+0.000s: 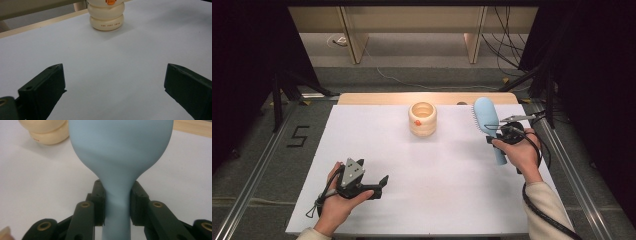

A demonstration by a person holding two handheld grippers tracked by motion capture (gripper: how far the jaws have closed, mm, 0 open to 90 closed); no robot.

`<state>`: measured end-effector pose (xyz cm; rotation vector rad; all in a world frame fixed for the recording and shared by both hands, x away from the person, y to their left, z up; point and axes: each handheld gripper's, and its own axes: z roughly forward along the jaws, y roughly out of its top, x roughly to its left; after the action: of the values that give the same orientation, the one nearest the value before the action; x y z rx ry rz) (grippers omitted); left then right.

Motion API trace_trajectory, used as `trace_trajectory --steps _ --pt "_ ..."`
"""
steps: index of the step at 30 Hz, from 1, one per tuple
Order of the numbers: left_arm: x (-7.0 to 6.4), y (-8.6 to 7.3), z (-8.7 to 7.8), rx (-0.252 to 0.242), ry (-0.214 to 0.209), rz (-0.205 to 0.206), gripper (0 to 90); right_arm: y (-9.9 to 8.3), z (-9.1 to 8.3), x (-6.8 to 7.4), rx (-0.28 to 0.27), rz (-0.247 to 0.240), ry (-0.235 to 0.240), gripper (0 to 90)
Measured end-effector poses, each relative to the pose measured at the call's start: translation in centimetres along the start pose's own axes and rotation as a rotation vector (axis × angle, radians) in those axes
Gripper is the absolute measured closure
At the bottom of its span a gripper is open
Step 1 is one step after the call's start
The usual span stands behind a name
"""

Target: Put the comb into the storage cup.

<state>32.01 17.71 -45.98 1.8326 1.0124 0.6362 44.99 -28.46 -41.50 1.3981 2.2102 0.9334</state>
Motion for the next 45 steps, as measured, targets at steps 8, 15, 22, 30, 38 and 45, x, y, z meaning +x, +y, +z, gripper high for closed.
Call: trace_trajectory --steps 8,15,22,30,38,45 --pt "0.0 0.0 0.0 -0.002 0.000 -0.001 3.0 0.1 -0.3 0.0 -0.046 0.018 -0.011 70.5" --pt "0.0 0.0 0.0 -0.002 0.000 -0.002 3.0 0.2 -0.4 0.1 -0.065 0.030 -0.012 70.5" --pt "0.0 0.0 0.0 -0.001 0.000 -0.002 3.0 0.3 -0.6 0.1 -0.097 0.045 -0.009 70.6" --pt "0.0 0.0 0.0 -0.001 -0.001 -0.002 3.0 0.4 -0.7 0.2 -0.124 0.051 -0.022 70.5" --pt "0.0 0.0 0.0 -0.002 -0.001 -0.001 3.0 0.7 -1.1 0.3 -0.165 0.057 -0.025 70.5" --pt "0.0 0.0 0.0 -0.001 -0.001 -0.002 3.0 0.8 -1.2 0.3 -0.191 0.056 -0.032 70.5"
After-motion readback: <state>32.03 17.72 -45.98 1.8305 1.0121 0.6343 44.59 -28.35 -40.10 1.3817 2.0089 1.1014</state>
